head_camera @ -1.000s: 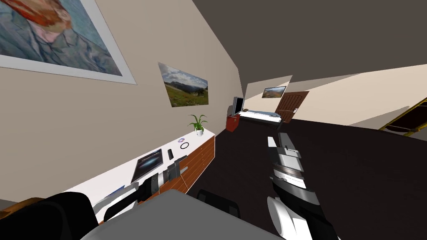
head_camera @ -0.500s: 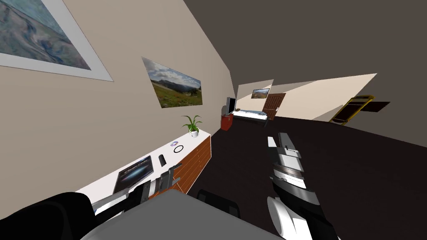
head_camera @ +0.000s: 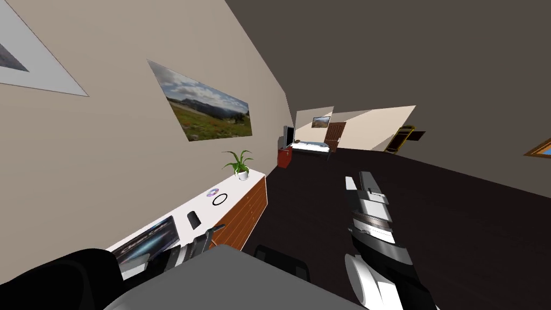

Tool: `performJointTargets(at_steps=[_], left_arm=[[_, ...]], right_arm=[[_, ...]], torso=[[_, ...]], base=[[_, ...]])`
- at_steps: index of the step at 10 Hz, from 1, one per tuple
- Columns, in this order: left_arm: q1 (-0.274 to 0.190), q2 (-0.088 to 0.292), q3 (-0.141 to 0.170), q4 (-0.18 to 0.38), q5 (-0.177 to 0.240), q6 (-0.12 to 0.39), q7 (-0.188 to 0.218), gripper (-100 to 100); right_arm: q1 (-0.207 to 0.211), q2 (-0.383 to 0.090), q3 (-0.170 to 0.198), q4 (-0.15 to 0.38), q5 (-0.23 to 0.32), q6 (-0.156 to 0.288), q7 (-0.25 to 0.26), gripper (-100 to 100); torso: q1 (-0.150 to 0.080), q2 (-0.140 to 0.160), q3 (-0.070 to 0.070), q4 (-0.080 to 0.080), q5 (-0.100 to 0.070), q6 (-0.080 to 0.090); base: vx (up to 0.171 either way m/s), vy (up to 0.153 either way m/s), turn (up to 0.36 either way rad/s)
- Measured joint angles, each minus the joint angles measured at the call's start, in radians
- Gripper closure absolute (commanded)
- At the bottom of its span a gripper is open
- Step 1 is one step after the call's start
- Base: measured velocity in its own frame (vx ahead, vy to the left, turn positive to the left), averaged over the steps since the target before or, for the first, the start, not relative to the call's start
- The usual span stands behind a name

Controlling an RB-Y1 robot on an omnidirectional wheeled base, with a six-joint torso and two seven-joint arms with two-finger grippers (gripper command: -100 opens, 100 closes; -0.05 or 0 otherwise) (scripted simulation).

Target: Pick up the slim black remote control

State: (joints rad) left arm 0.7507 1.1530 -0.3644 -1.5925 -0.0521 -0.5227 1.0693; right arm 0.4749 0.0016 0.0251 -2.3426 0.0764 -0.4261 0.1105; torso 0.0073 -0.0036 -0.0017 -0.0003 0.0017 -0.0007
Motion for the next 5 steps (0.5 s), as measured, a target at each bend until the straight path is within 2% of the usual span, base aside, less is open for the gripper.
performJointTargets(at_steps=[2,3,4,5], left_arm=[[0.040,0.047,-0.008,0.046,-0.007,-0.009,0.038,-100],[0.035,0.058,-0.021,0.063,-0.014,-0.004,0.057,-100],[0.031,0.088,-0.041,0.099,-0.023,0.000,0.090,-100],[0.041,0.113,-0.063,0.142,-0.037,0.003,0.120,-100]], right_arm=[[0.000,0.000,0.000,0.000,0.000,0.000,0.000,0],[0.000,0.000,0.000,0.000,0.000,0.000,0.000,0],[0.000,0.000,0.000,0.000,0.000,0.000,0.000,0],[0.000,0.000,0.000,0.000,0.000,0.000,0.000,0]], torso=[[0.000,0.000,0.000,0.000,0.000,0.000],[0.000,0.000,0.000,0.000,0.000,-0.001],[0.000,-0.001,0.000,0.000,0.000,0.000],[0.002,-0.001,-0.001,0.000,0.000,0.000]], base=[[0.013,0.043,-0.222],[0.012,0.039,-0.302],[0.028,0.071,-0.418],[0.032,0.074,-0.157]])
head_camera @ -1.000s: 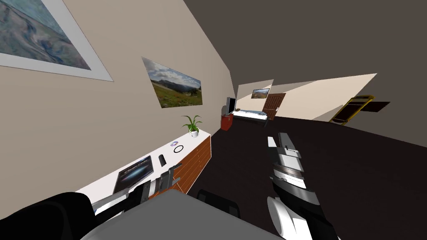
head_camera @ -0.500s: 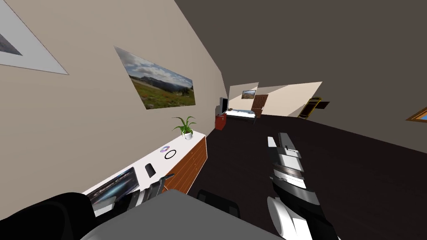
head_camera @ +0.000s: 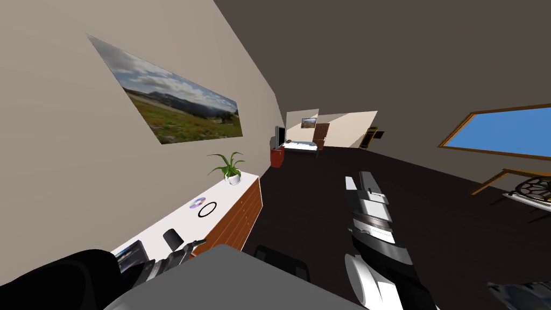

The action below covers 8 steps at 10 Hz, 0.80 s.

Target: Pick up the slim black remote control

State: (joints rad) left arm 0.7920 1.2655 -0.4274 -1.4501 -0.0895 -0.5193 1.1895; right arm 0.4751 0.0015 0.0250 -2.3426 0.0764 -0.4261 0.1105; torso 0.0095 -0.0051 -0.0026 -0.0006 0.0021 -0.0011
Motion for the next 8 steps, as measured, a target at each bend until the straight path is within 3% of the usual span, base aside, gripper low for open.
performJointTargets(at_steps=[2,5,8], left_arm=[[0.013,0.040,-0.027,0.005,-0.016,0.042,0.053,-100],[0.042,0.065,-0.067,0.094,-0.047,0.051,0.103,-100],[0.060,0.099,-0.111,0.136,-0.072,0.089,0.163,-100]], right_arm=[[0.000,0.000,0.000,0.000,0.000,0.000,0.000,0],[0.000,0.000,0.000,0.000,0.000,0.000,0.000,0],[0.000,0.000,0.000,0.000,0.000,0.000,0.000,0]], torso=[[0.000,-0.001,-0.001,0.000,0.000,0.000],[0.001,-0.001,0.000,0.000,0.000,0.000],[0.002,-0.001,-0.001,0.000,0.001,0.000]], base=[[0.031,0.067,-0.205],[0.022,0.077,-0.244],[0.030,0.101,-0.258]])
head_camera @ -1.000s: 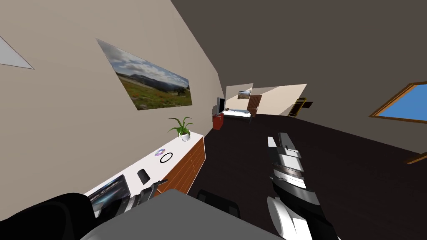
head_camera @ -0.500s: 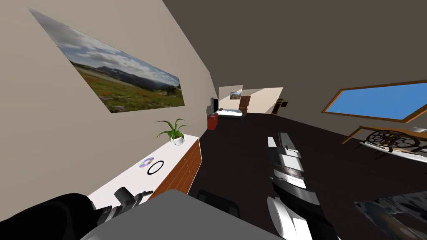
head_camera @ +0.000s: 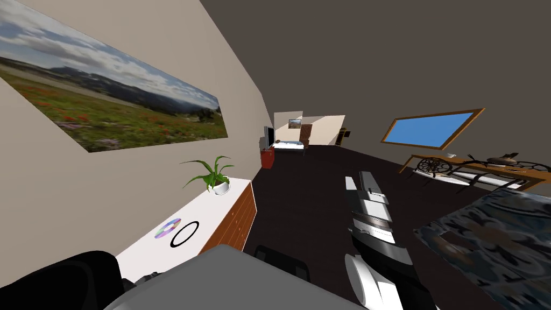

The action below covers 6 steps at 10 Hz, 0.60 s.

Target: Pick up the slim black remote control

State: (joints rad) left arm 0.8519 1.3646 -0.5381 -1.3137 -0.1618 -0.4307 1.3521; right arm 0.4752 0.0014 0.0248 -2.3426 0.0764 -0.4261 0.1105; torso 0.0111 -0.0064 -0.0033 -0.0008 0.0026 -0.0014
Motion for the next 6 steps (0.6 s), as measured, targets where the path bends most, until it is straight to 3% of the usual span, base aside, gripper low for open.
performJointTargets(at_steps=[3,5,6], left_arm=[[-0.017,-0.016,-0.084,0.088,-0.049,0.042,0.067,-100],[-0.005,-0.021,-0.112,0.103,-0.064,0.071,0.092,-100],[-0.004,-0.021,-0.113,0.103,-0.065,0.075,0.093,0]], right_arm=[[0.000,0.000,0.000,0.000,0.000,0.000,0.000,0],[0.000,0.000,0.000,0.000,0.000,0.000,0.000,0],[0.000,0.000,0.000,0.000,0.000,0.000,0.000,0]], torso=[[0.001,0.000,0.000,0.000,0.001,-0.001],[0.000,0.000,0.000,0.000,0.000,-0.001],[-0.004,0.000,0.000,0.000,0.000,-0.001]], base=[[0.018,0.118,-0.224],[0.012,0.068,-0.058],[0.001,0.009,0.000]])
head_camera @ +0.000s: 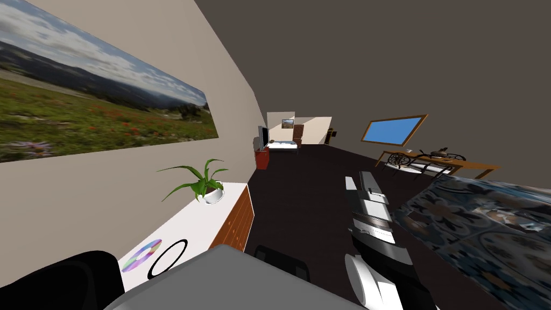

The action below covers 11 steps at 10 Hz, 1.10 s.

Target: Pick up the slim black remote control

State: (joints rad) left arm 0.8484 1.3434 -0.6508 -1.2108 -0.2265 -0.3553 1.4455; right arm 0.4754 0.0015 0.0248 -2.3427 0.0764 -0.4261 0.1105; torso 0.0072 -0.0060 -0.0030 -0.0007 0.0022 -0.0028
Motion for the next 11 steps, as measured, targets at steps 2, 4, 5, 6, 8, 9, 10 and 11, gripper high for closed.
performJointTargets(at_steps=[2,4,5,6,8,9,10,11], left_arm=[[-0.007,-0.022,-0.002,0.014,-0.001,0.003,-0.012,-100],[-0.017,-0.061,-0.007,0.038,0.000,0.011,-0.039,-100],[-0.028,-0.083,-0.012,0.056,-0.002,0.013,-0.051,-100],[-0.029,-0.086,-0.013,0.058,-0.003,0.014,-0.054,100],[-0.027,-0.085,-0.014,0.058,-0.003,0.014,-0.053,100],[-0.027,-0.085,-0.014,0.059,-0.002,0.015,-0.052,100],[-0.027,-0.085,-0.014,0.059,-0.002,0.015,-0.052,100],[-0.027,-0.085,-0.014,0.059,-0.002,0.015,-0.052,0]], right_arm=[[0.000,0.000,0.000,0.000,0.000,0.000,0.000,0],[0.000,0.000,0.000,0.000,0.000,0.000,0.000,0],[0.000,0.000,0.000,0.000,0.000,0.000,0.000,0],[0.000,0.000,0.000,0.000,0.000,0.000,0.000,0],[0.000,0.000,0.000,0.000,0.000,0.000,0.000,0],[0.000,0.000,0.000,0.000,0.000,0.000,0.000,0],[0.000,0.000,0.000,0.000,0.000,0.000,0.000,0],[0.000,0.000,0.000,0.000,0.000,0.000,0.000,0]], torso=[[-0.002,0.000,0.000,0.000,-0.001,0.000],[-0.002,-0.001,0.000,0.000,-0.001,0.000],[-0.002,-0.001,0.000,0.000,-0.001,0.000],[-0.003,0.000,0.000,0.000,-0.001,0.000],[-0.003,0.000,0.000,0.001,0.000,0.002],[-0.002,0.000,0.000,0.001,0.001,0.002],[-0.002,0.000,0.000,0.001,0.001,0.002],[-0.002,0.000,0.000,0.001,0.001,0.002]], base=[[0.020,0.025,-0.015],[0.023,0.022,-0.009],[0.009,0.008,-0.001],[0.000,0.000,0.000],[-0.002,0.001,0.009],[0.000,0.000,0.000],[0.000,0.000,0.000],[0.000,0.000,0.000]])
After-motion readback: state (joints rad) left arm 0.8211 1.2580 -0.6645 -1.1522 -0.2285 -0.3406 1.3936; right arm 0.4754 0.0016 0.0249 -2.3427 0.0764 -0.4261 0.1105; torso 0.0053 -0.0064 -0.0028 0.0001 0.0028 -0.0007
